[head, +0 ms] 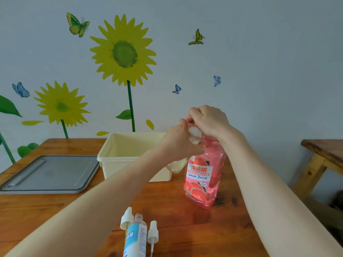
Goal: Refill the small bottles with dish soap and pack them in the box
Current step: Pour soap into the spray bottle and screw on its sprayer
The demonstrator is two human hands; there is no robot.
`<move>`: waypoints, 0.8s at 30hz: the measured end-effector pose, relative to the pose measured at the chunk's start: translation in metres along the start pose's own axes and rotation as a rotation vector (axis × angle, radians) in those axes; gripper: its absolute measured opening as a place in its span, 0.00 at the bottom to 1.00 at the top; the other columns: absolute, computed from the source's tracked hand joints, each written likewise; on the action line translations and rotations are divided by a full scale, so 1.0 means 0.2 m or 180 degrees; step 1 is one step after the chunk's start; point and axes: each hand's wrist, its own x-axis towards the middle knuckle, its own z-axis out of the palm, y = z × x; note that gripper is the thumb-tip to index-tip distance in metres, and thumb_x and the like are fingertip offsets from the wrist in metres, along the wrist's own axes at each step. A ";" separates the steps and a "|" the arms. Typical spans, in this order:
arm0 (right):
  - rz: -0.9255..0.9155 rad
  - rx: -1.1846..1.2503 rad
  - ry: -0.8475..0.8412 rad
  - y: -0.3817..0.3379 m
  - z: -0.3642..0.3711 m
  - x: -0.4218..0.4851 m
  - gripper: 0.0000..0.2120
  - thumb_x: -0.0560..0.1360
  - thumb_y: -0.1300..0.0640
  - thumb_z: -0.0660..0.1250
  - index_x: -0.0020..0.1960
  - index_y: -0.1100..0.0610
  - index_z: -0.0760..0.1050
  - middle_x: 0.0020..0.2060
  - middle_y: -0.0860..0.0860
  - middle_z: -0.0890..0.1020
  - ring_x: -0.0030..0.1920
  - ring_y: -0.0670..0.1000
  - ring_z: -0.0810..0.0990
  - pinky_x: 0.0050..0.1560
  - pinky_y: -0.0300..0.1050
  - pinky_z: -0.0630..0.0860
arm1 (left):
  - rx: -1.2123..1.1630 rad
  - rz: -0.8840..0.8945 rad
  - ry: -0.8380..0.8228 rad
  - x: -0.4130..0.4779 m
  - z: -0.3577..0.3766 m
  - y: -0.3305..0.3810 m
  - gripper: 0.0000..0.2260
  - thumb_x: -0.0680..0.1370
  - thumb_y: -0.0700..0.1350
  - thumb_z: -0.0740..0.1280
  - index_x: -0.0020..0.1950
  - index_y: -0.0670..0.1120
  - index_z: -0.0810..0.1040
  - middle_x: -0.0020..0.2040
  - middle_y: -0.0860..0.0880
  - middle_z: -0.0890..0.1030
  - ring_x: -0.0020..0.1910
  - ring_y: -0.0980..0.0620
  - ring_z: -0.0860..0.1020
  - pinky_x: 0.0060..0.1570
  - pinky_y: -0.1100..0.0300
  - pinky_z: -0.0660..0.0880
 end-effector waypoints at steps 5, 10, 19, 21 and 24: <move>0.0009 0.0064 -0.0031 -0.02 -0.04 0.04 0.20 0.75 0.52 0.51 0.44 0.55 0.82 0.39 0.45 0.82 0.43 0.52 0.76 0.36 0.39 0.65 | -0.0055 0.0028 0.0054 0.01 -0.06 0.03 0.22 0.64 0.52 0.72 0.47 0.49 0.62 0.35 0.57 0.70 0.32 0.61 0.70 0.23 0.69 0.61; -0.0027 0.0056 0.0175 0.01 0.01 0.01 0.20 0.75 0.52 0.51 0.43 0.54 0.82 0.43 0.50 0.84 0.46 0.55 0.78 0.46 0.47 0.70 | -0.0085 -0.0019 0.0042 0.00 0.01 0.01 0.23 0.65 0.50 0.72 0.50 0.48 0.61 0.37 0.56 0.71 0.33 0.59 0.71 0.26 0.66 0.65; 0.0008 0.0258 -0.0006 -0.02 -0.05 0.03 0.20 0.75 0.52 0.51 0.43 0.55 0.82 0.43 0.48 0.84 0.44 0.52 0.78 0.40 0.44 0.68 | 0.0017 0.0029 0.0059 0.01 -0.07 0.03 0.22 0.65 0.52 0.72 0.48 0.49 0.61 0.36 0.57 0.69 0.33 0.61 0.69 0.26 0.67 0.62; 0.0042 0.0284 0.0142 -0.01 -0.04 0.03 0.20 0.75 0.52 0.52 0.43 0.55 0.82 0.43 0.49 0.84 0.45 0.54 0.78 0.43 0.45 0.69 | -0.0022 0.0015 0.0054 0.01 -0.05 0.04 0.22 0.65 0.51 0.72 0.47 0.49 0.61 0.36 0.57 0.69 0.33 0.60 0.70 0.26 0.67 0.62; 0.0049 0.0160 0.0242 0.00 0.01 0.01 0.20 0.75 0.52 0.52 0.42 0.56 0.82 0.42 0.52 0.84 0.45 0.56 0.78 0.46 0.47 0.70 | -0.0043 -0.0027 0.0041 0.00 0.00 0.01 0.22 0.65 0.50 0.72 0.48 0.48 0.61 0.37 0.56 0.70 0.33 0.60 0.70 0.26 0.66 0.63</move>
